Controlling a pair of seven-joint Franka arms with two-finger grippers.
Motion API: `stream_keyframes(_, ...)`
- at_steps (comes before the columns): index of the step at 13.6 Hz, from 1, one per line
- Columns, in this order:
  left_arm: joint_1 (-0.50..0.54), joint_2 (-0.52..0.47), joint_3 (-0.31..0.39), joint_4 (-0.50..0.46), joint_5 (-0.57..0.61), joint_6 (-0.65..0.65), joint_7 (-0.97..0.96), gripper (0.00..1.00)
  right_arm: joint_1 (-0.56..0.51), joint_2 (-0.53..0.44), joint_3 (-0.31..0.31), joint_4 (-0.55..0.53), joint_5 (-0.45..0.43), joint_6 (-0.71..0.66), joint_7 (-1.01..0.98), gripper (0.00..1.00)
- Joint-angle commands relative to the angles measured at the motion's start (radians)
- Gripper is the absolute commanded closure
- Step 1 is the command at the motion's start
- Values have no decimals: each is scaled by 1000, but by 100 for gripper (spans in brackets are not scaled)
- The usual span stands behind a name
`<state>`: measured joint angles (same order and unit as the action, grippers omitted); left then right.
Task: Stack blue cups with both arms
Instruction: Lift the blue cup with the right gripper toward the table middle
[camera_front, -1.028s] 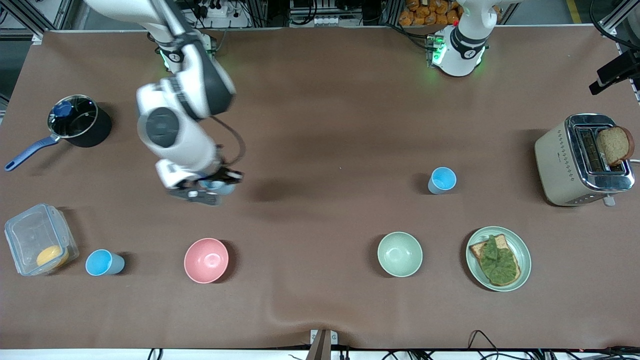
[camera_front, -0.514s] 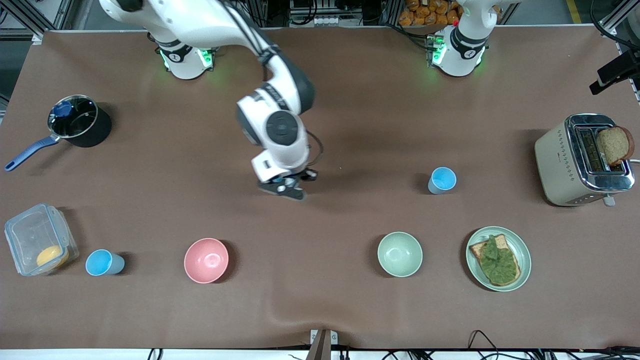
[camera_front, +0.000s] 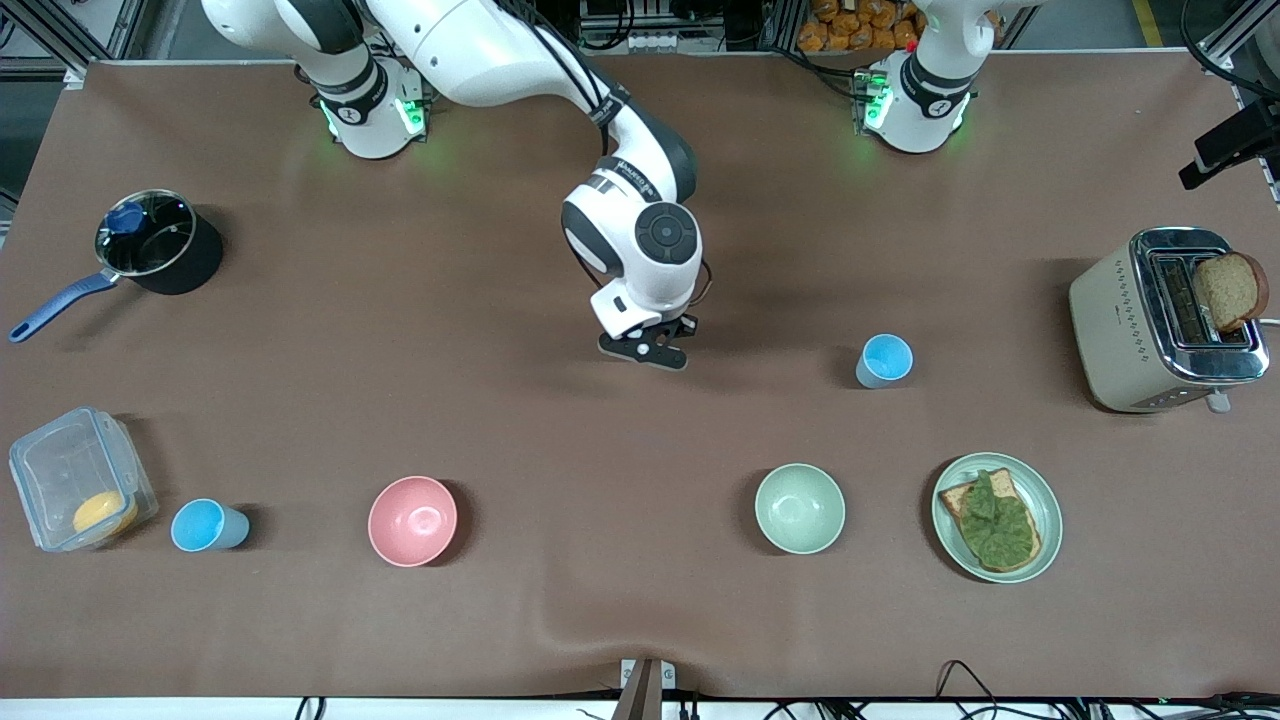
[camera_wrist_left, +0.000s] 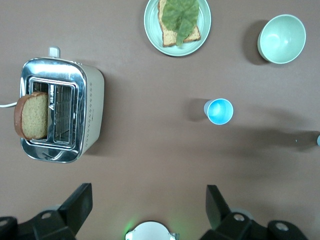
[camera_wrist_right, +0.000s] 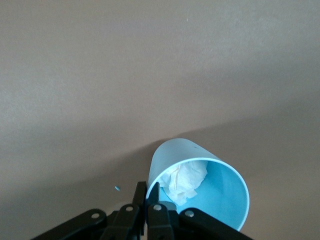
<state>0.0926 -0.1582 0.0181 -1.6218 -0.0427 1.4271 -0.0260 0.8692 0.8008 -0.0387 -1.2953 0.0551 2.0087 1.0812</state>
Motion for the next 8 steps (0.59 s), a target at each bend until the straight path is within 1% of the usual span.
stream_keyframes(1, 1, -9, -9, 6, -28, -22, 8, 0, 17, 34, -13, 36, -6, -19, 23, 100)
stream_keyframes(4, 7, -9, -7, 10, -39, -22, 8, 0, 17, 47, -13, 37, -9, -16, 26, 100)
stream_keyframes(5, 7, -9, -7, 10, -40, -22, 8, 0, 17, 47, -13, 37, -9, -16, 26, 90)
stream_keyframes(6, 7, -9, -7, 8, -40, -22, 8, 0, 17, 46, -13, 39, -9, -18, 35, 72)
stream_keyframes(7, 4, -9, -7, 8, -39, -22, 8, 0, 13, 43, -15, 45, -11, -25, 45, 62)
stream_keyframes(8, 4, -6, -7, 8, -39, -22, 11, 0, 10, 37, -15, 47, -11, -30, 46, 47)
